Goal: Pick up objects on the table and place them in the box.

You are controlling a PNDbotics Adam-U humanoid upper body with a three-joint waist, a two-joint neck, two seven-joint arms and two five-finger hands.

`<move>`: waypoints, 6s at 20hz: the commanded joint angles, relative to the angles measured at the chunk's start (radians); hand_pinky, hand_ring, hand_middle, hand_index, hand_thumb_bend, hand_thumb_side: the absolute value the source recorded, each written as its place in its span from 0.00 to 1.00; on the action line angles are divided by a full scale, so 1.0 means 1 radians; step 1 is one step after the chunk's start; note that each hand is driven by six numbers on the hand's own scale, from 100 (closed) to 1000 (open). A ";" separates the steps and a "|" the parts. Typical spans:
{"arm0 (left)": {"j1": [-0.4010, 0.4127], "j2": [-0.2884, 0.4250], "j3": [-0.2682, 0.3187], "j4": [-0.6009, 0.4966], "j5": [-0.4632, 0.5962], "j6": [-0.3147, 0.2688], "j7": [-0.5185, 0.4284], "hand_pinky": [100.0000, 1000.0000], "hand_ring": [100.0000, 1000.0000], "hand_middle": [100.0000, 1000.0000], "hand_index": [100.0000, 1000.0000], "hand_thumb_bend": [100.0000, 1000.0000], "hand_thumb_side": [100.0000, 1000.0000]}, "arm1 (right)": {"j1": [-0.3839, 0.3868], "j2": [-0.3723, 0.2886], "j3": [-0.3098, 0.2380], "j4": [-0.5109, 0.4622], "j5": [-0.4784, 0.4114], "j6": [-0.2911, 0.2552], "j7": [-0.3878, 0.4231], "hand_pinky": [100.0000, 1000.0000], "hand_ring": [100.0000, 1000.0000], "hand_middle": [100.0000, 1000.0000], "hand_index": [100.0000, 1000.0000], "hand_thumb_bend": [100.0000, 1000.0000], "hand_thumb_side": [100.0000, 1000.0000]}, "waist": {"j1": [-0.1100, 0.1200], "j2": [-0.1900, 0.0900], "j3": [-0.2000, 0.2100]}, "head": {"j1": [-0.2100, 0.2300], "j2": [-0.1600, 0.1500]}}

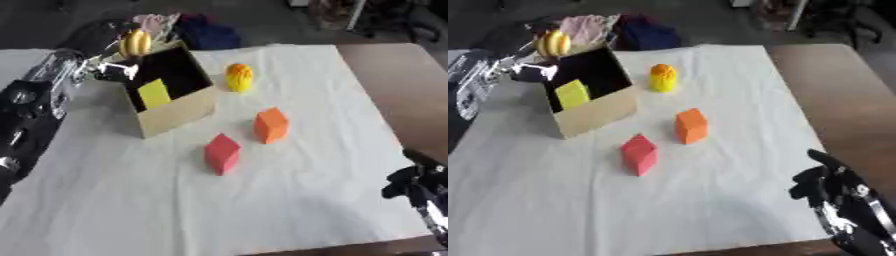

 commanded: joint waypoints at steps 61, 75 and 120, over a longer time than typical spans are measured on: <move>0.717 -0.168 0.167 -1.042 0.925 0.130 0.065 0.77 0.71 0.69 0.84 0.00 0.60 | -0.801 -0.178 0.287 0.629 0.721 -0.457 0.230 0.86 0.91 0.94 1.00 0.00 0.16 | -0.024 0.019 0.271 | -0.227 -0.054; 0.717 -0.173 0.167 -1.042 0.922 0.132 0.047 0.77 0.71 0.68 0.84 0.00 0.61 | -0.801 -0.150 0.348 0.602 0.773 -0.542 0.299 0.88 0.92 0.94 1.00 0.00 0.19 | -0.024 0.019 0.272 | -0.232 -0.053; 0.661 -0.210 0.148 -1.042 0.945 0.061 0.019 0.77 0.69 0.67 0.84 0.00 0.57 | -0.892 -0.244 0.114 0.627 0.854 -0.434 -0.104 0.79 0.70 0.42 0.83 0.00 0.14 | -0.059 0.024 0.400 | -0.288 -0.088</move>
